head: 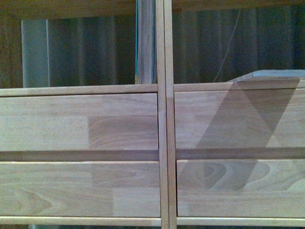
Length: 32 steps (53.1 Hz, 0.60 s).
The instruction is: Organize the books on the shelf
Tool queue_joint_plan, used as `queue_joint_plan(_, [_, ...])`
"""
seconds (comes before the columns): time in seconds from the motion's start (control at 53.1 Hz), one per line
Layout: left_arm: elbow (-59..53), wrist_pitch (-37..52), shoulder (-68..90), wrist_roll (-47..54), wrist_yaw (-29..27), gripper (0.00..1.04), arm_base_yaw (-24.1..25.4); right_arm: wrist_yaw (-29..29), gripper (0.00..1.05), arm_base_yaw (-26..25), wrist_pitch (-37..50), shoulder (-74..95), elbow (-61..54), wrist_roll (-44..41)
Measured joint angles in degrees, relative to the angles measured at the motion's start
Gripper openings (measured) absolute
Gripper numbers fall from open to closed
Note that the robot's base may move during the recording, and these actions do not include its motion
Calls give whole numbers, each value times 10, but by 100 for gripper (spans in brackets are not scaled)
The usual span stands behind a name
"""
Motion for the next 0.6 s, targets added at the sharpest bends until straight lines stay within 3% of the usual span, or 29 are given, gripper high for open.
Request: queue_joint_plan(0.603, [0, 0, 0, 0, 0, 98, 0, 0, 98, 0, 0, 0, 0, 0])
